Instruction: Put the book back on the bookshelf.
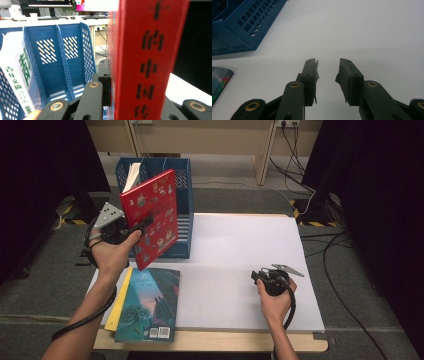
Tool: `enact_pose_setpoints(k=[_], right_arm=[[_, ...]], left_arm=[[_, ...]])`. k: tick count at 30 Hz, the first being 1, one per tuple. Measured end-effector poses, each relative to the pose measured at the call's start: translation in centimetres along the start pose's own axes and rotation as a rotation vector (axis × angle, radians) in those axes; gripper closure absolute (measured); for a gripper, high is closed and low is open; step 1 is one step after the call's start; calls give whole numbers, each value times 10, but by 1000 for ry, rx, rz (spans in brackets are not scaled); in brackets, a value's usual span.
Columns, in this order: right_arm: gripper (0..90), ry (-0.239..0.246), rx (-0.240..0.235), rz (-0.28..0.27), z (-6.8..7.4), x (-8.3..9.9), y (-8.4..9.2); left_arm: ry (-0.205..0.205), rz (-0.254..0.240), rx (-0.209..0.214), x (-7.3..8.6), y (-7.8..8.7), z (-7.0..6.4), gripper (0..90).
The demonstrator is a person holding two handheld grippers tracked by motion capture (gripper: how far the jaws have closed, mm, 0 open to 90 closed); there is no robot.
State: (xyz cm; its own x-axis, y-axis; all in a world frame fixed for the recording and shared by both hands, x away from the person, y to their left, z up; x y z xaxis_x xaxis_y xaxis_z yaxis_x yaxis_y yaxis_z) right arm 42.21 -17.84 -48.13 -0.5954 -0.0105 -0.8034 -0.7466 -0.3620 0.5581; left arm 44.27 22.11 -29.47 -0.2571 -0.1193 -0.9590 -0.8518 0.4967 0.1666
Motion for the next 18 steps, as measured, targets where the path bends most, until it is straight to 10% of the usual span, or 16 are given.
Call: enact_pose_setpoints(k=[18], right_arm=[[672, 2, 1, -3, 0, 1, 0]], left_arm=[[-6, -34, -46, -16, -5, 13, 796]])
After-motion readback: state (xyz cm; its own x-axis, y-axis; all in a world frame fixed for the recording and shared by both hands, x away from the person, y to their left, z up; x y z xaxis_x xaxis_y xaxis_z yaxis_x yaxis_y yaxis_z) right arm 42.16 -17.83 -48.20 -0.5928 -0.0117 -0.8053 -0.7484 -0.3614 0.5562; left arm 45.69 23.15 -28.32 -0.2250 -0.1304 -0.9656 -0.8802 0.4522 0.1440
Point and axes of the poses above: each handheld gripper's, and its own axes: y roughly backward along the jaws, x roughly out of its underside, z roughly to its left, the point moved 4 cm from there along -y, roughly forward along the jaws, and after that the axes turned 10 degrees about y, right-handed, at the moved point
